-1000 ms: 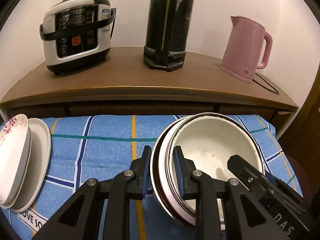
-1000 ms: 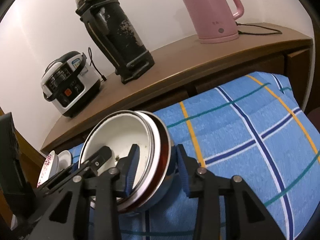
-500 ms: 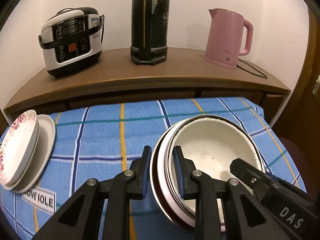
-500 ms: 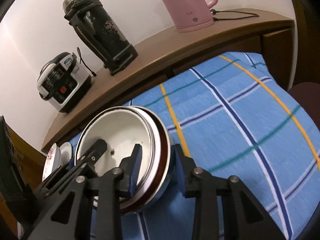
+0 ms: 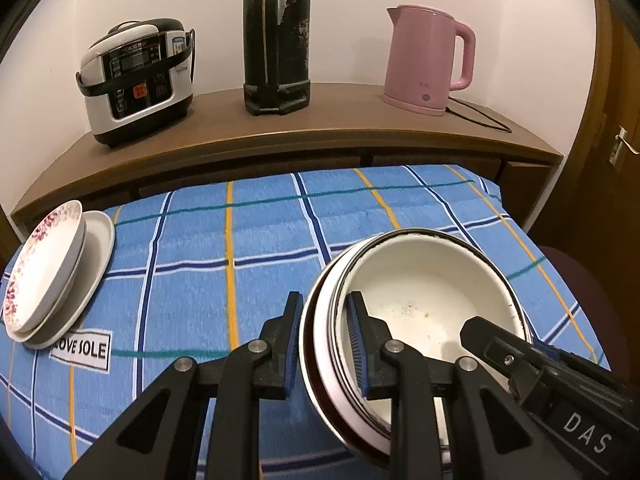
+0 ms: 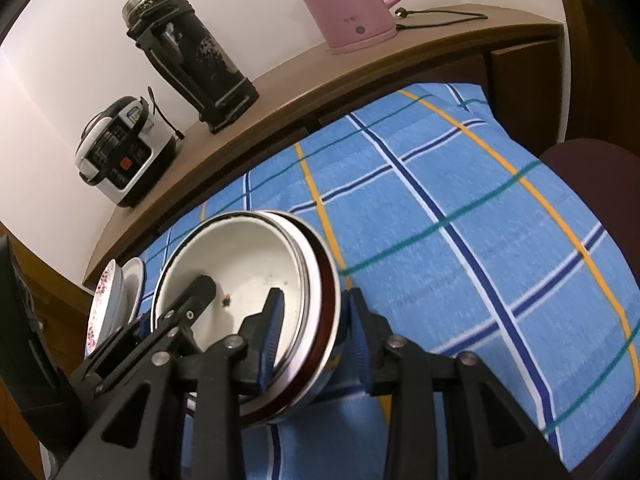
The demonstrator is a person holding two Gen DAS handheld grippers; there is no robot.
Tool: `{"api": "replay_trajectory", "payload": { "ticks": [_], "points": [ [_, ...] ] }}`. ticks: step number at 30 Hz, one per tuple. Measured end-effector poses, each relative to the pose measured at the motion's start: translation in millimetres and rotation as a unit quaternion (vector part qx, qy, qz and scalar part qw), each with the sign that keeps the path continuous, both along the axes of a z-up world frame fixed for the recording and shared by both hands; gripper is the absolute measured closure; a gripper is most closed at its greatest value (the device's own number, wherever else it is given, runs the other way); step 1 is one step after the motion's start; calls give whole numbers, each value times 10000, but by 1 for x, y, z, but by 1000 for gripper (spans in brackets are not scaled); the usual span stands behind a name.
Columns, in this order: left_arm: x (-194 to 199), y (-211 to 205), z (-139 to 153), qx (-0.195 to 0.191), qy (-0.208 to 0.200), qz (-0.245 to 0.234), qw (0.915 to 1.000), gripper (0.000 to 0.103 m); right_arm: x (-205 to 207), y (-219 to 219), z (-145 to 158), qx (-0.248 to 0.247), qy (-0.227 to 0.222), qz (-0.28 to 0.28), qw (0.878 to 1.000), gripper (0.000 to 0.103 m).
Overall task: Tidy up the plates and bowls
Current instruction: 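Lift and carry the nested bowls with both tools over the floral plate stack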
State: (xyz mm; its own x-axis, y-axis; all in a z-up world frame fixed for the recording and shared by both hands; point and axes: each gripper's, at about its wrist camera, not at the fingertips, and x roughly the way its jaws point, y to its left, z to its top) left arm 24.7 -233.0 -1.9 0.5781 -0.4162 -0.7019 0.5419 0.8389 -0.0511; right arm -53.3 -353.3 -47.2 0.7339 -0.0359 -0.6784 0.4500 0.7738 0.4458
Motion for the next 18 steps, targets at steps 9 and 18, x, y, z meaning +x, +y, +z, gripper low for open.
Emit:
{"api": "replay_trajectory", "payload": {
  "ticks": [9, 18],
  "points": [
    [-15, 11, 4, 39, -4, -2, 10000, 78, -16, 13, 0, 9, 106, 94, 9999, 70],
    [-25, 24, 5, 45, 10, 32, 10000, 78, -24, 26, 1, -4, 187, 172, 9997, 70]
  ]
}}
